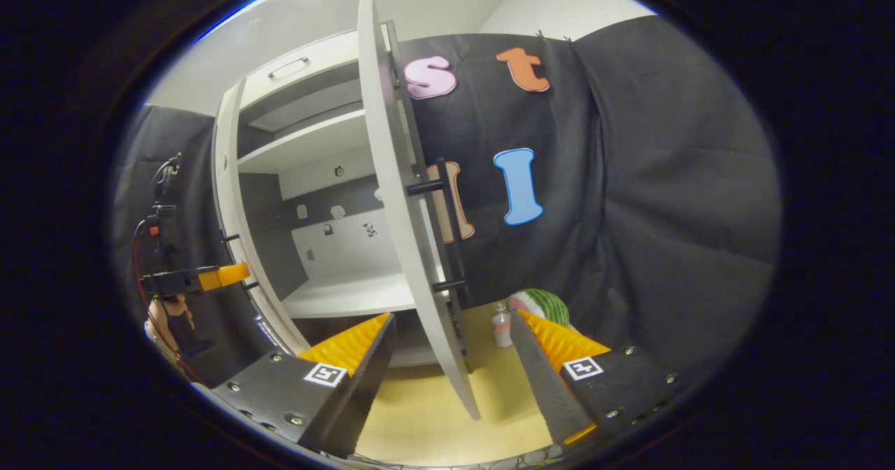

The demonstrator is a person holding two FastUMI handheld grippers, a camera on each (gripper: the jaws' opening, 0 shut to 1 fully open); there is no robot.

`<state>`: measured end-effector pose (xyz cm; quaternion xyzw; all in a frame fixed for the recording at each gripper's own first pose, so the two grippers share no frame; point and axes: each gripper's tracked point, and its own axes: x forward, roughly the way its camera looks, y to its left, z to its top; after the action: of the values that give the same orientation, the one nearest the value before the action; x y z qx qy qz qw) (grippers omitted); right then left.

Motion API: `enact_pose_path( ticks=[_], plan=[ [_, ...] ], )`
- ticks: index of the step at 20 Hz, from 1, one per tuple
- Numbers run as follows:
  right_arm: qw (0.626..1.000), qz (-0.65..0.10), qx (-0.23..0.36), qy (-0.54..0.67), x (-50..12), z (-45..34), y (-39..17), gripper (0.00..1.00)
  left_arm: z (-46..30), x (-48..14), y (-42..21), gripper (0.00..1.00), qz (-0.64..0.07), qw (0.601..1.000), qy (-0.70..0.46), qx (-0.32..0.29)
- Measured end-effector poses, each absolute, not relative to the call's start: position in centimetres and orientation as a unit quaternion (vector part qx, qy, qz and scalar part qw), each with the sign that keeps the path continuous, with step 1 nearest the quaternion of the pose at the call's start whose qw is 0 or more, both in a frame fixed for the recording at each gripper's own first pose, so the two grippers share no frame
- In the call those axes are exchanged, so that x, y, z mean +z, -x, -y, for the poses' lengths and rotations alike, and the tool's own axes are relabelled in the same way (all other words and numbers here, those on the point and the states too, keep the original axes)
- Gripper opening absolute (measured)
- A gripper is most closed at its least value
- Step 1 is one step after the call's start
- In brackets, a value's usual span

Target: Open the right door of the double-door shoe cabinet with the right hand, and open the left door with the left hand.

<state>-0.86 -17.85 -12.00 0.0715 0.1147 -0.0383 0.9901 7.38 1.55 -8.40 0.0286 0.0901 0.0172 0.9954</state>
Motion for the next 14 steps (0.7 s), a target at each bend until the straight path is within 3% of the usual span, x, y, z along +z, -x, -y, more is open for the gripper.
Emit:
enact_pose_path(
  ticks=[10,14],
  plan=[
    [0.989,-0.126,-0.008,-0.073,-13.3,13.6,0.9,1.0,-4.3,-8.1,-3.4,0.21,-0.087,0.995,-0.03,0.024],
    [0.988,-0.132,0.016,-0.075,-13.9,11.3,0.4,0.97,-6.0,-7.8,-1.7,0.21,-0.085,0.995,-0.032,0.037]
  ],
)
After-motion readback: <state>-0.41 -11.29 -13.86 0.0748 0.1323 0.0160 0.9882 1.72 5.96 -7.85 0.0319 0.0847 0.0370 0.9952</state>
